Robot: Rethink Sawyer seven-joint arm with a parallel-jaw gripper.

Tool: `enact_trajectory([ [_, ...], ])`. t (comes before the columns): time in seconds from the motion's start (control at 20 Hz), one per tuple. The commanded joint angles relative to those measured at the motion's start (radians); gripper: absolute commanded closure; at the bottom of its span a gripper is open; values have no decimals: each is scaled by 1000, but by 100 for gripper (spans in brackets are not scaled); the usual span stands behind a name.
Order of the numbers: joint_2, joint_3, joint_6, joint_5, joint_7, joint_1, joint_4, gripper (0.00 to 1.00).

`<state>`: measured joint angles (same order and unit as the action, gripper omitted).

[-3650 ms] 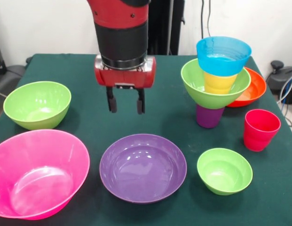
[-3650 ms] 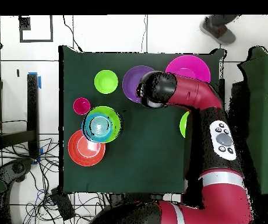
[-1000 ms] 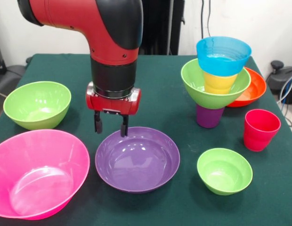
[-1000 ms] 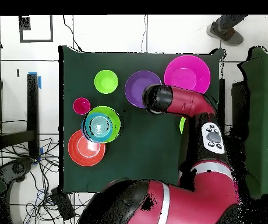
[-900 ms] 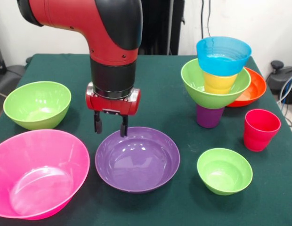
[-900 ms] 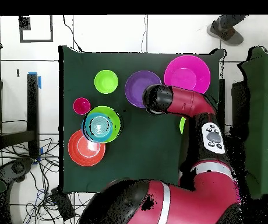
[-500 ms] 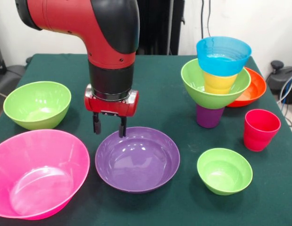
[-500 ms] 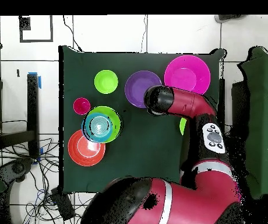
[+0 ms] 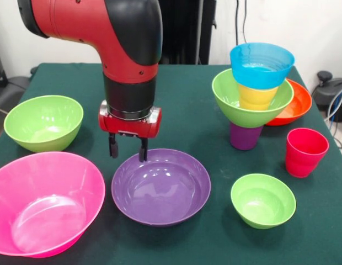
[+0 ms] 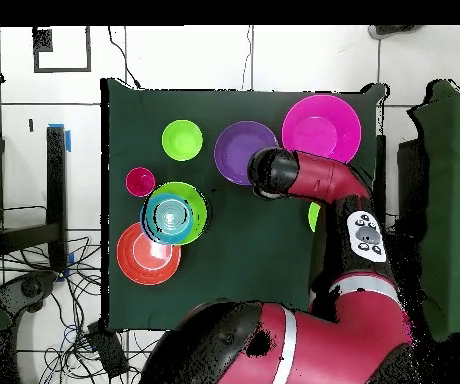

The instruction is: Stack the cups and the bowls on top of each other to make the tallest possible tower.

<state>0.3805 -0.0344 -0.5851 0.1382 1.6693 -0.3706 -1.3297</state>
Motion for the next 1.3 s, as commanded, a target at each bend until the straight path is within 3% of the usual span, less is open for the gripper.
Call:
enact_trajectory([
  [0.05,-87,-46,17,60,10,0,30,0],
  [0.75,-138,-23,28,78,-14,7,71,0],
  [0.8,-140,-18,16,78,-17,11,78,100],
  [1.3,-139,-12,3,76,-19,20,89,100],
])
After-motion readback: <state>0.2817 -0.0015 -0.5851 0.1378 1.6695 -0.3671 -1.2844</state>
